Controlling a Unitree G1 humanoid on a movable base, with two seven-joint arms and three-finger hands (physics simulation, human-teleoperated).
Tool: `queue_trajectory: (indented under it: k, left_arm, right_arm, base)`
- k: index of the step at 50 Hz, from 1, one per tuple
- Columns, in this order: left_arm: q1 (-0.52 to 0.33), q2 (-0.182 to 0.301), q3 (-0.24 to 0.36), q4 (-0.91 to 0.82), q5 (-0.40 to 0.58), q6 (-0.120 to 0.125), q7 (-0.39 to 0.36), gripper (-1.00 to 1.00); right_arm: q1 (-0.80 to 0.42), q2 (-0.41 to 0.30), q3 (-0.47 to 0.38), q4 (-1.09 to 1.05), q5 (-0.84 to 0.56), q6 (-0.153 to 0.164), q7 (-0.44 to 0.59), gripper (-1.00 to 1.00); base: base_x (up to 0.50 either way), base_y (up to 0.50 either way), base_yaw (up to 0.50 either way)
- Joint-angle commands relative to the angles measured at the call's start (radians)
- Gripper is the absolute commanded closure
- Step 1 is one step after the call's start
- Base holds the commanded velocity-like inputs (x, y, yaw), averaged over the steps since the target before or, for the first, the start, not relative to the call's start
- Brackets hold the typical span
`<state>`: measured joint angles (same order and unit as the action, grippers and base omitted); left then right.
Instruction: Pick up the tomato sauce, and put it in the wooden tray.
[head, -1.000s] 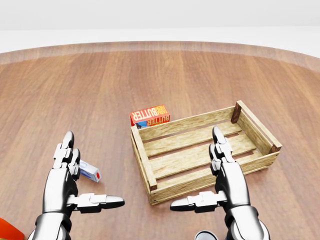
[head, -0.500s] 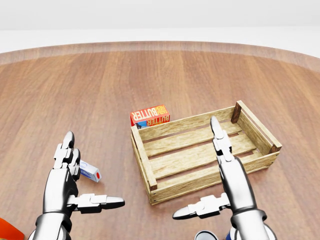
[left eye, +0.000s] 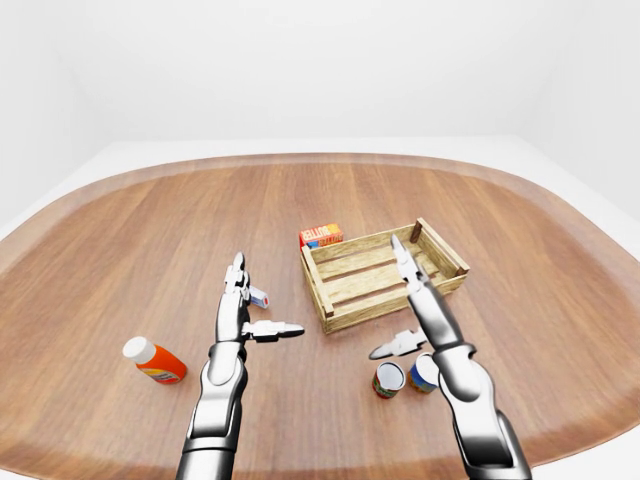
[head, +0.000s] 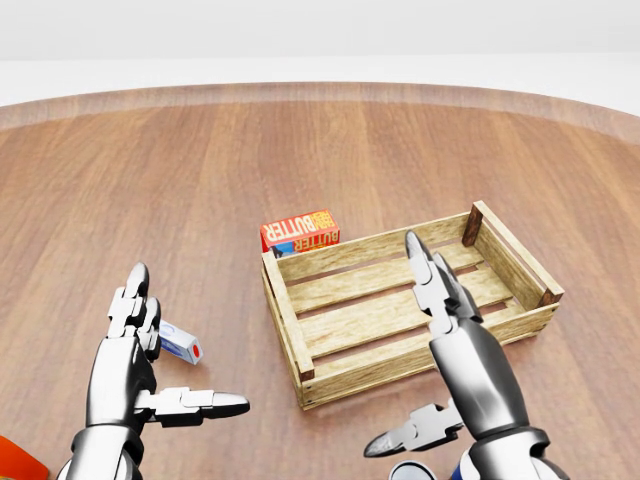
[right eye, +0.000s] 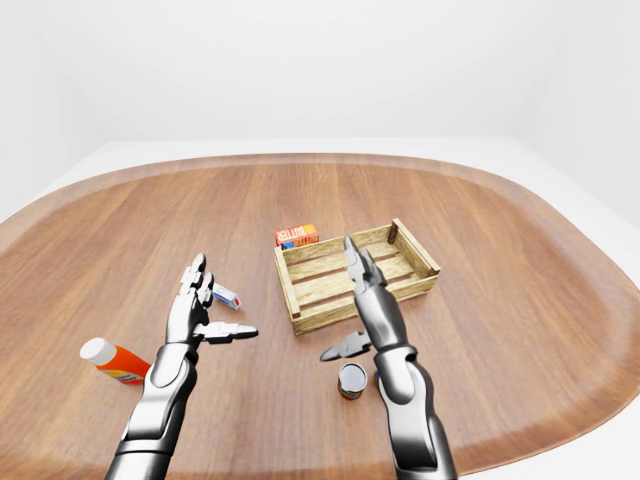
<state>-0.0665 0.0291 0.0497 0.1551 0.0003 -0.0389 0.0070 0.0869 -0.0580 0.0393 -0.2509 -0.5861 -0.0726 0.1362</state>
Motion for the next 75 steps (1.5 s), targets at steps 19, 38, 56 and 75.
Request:
queue_trajectory:
  k: [19,38,56,75]
  left_arm:
    - [-0.001,0.000,0.000,0.006,0.000,-0.002,-0.001,-1.00]
    - [0.005,-0.002,-0.002,-0.013,-0.005,0.010,-0.003,-1.00]
    - [0.005,-0.002,-0.001,-0.015,-0.005,0.016,-0.002,-1.00]
    - [0.000,0.000,0.001,-0.002,-0.004,0.007,-0.002,-1.00]
  right_arm:
    - [0.094,-0.024,0.018,-0.053,-0.253,-0.015,0.125,-1.00]
    - [0.164,-0.053,-0.025,-0.093,-0.412,-0.015,0.251,-1.00]
    - [0.172,-0.043,-0.072,-0.094,-0.468,-0.015,0.303,-1.00]
    - [0.141,-0.055,-0.021,0.077,-0.466,-0.015,0.225,-1.00]
  base:
    - [0.00,0.00,0.00]
    - [0.00,0.00,0.00]
    - [0.00,0.00,0.00]
    - [0.00,0.00,0.00]
